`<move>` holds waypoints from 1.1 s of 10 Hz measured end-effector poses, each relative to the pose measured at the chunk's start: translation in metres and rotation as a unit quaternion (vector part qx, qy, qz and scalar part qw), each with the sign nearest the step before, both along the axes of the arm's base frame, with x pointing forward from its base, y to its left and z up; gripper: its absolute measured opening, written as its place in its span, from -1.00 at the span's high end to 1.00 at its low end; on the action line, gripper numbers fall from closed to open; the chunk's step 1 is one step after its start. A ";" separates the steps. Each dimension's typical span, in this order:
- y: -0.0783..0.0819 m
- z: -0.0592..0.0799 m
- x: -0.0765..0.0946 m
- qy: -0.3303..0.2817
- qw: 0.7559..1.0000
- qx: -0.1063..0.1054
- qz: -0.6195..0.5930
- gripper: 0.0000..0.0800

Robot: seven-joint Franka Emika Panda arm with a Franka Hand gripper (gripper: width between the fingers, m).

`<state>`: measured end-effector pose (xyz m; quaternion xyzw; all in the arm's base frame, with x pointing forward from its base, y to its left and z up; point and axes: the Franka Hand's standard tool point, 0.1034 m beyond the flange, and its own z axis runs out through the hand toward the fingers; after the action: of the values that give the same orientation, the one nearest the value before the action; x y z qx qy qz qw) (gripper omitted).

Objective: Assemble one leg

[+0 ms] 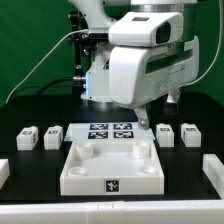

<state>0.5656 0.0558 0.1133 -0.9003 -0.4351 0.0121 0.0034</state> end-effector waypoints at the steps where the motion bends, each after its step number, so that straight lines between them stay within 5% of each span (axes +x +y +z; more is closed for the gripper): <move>1: 0.000 0.000 0.000 0.000 1.000 0.000 0.000 -0.62; 4: -0.003 0.000 -0.001 0.000 0.994 -0.002 0.111 -0.62; 7: -0.011 -0.008 -0.035 0.000 0.970 -0.006 0.242 -0.62; 11: -0.015 -0.010 -0.036 0.004 0.941 -0.005 0.337 -0.62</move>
Offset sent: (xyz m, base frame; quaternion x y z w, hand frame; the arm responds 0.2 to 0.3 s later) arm 0.0000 0.0000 0.0000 0.0000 0.0000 -0.3523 0.9359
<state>0.5301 0.0409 0.1032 -0.7009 -0.7130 0.0187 -0.0035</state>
